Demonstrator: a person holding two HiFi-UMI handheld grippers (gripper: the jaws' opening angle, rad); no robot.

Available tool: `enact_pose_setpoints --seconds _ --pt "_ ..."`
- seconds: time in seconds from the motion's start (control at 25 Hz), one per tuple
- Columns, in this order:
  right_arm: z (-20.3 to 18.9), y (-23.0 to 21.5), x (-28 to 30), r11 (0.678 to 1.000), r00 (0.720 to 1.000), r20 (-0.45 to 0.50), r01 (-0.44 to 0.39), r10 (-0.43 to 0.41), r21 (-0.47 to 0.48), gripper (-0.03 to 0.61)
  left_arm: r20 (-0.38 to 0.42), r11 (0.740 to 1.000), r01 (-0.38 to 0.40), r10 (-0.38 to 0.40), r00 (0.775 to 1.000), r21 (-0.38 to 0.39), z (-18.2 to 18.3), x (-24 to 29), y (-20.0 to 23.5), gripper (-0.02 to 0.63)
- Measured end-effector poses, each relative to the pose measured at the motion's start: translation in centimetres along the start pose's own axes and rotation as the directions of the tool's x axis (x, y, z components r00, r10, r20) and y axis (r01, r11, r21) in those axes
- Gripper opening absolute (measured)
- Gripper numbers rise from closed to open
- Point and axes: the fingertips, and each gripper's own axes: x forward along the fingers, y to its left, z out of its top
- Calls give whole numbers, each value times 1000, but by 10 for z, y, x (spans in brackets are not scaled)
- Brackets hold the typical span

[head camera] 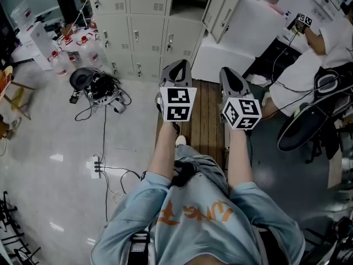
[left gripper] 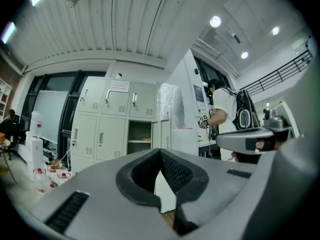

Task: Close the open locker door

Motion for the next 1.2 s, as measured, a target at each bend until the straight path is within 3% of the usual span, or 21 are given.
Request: enact_pose_setpoints --seconds 0.2,0.6,0.84,1.2 --pt "14 -11 11 1000 1000 24 -1 2 -23 40 52 1000 4 -4 999 12 19 13 4 21" --pt "24 -43 69 1000 996 83 -25 25 6 40 57 999 -14 11 998 50 21 70 32 21" --pt "-7 -78 132 996 998 48 -35 32 80 40 -15 998 2 -1 1000 60 -9 130 41 21" --pt "-61 -115 226 988 997 -44 -61 68 144 40 -147 1000 -6 6 989 0 -68 222 67 21"
